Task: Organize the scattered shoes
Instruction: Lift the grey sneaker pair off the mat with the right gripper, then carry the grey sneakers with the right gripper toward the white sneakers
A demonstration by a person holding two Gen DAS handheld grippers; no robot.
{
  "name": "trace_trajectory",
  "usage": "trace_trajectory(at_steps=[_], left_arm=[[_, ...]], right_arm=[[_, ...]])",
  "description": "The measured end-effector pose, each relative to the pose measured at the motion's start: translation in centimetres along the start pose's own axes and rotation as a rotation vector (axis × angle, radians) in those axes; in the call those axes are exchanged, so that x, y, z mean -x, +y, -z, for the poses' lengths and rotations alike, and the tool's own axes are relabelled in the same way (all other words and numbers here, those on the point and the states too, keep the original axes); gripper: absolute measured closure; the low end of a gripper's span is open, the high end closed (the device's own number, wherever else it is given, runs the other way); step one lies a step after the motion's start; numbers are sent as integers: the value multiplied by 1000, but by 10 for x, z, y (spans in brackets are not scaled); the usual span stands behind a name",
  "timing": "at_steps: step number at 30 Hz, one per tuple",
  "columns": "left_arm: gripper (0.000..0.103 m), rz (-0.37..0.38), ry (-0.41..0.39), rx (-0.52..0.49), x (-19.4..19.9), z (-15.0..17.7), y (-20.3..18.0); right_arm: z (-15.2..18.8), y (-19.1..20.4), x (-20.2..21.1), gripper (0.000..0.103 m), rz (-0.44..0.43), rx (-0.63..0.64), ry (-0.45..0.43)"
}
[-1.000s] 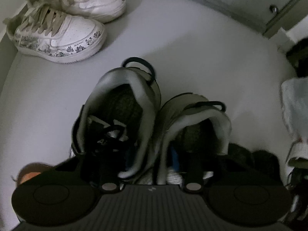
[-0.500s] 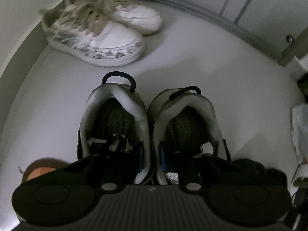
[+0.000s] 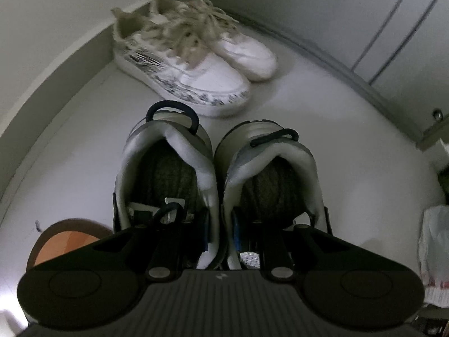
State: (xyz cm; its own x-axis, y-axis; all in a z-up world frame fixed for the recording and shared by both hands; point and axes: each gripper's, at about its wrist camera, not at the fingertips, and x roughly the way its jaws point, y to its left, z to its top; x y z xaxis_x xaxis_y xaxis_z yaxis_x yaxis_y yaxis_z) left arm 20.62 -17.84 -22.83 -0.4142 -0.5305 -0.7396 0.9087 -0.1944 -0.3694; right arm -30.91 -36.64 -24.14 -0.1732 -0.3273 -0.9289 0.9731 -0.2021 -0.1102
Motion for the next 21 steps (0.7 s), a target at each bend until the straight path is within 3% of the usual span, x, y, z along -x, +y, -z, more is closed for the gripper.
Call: trace_trajectory(at_steps=[9, 21], left_arm=[[0, -20, 17, 46, -2, 1, 9], [0, -26, 12, 64, -2, -1, 11]], right_arm=[[-4, 58, 4, 85, -17, 242, -73], [-33, 123, -20, 85, -10, 505, -114]])
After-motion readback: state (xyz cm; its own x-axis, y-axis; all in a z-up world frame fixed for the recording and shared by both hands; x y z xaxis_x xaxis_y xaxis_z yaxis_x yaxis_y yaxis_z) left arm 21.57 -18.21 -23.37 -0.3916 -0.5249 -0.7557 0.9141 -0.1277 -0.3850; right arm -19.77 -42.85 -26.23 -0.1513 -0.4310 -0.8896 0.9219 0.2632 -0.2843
